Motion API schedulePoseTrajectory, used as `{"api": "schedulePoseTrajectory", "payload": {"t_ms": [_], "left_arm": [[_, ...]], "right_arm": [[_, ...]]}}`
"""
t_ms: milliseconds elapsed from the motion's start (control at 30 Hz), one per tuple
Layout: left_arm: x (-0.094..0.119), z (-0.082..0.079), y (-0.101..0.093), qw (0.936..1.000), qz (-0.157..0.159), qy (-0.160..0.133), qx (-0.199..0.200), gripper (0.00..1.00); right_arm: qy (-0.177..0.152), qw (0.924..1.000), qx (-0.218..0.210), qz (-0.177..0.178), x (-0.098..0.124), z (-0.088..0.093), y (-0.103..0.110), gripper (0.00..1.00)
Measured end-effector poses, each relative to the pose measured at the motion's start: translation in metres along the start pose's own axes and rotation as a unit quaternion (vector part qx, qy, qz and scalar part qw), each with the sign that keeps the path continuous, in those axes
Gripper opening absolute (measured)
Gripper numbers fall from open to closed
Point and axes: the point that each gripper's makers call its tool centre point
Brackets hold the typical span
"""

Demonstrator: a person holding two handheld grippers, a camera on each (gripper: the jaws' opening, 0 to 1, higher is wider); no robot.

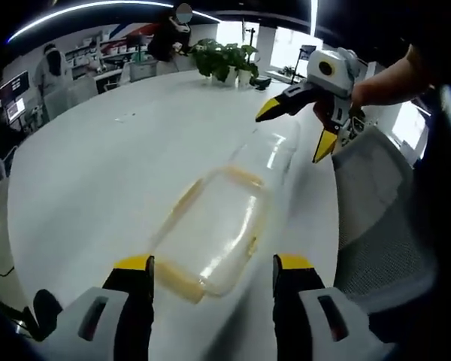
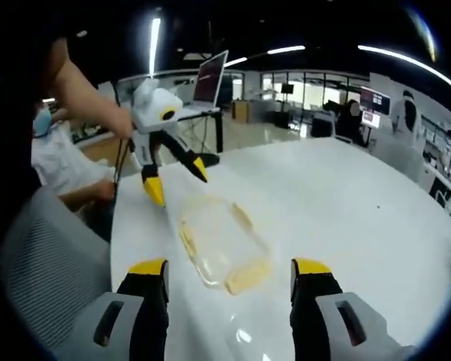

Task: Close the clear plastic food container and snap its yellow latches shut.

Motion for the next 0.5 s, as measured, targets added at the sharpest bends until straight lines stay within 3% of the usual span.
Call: {"api": "schedulePoseTrajectory", "payload": {"t_ms": [367,500], "left_arm": [[-0.006,0.007,0.007,0.9993,0.007,0.017,-0.033,0.61],[-0.009,0.008,0.01,0.9986,0.008,0.024,-0.045,0.61]], "right_arm": [[0.037,0.999,0.015,-0.02,-0.016,0.008,0.004,0.64],[0.055,0.9973,0.039,-0.029,-0.02,0.011,0.008,0.63]]}}
Point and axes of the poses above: the point that each gripper's makers call its tool centre point, and the gripper's own axes: x roughly backward along the fingers, y roughly to its left, z roughly out of its underside, and after that the axes turned 7 degrees about y, right-handed
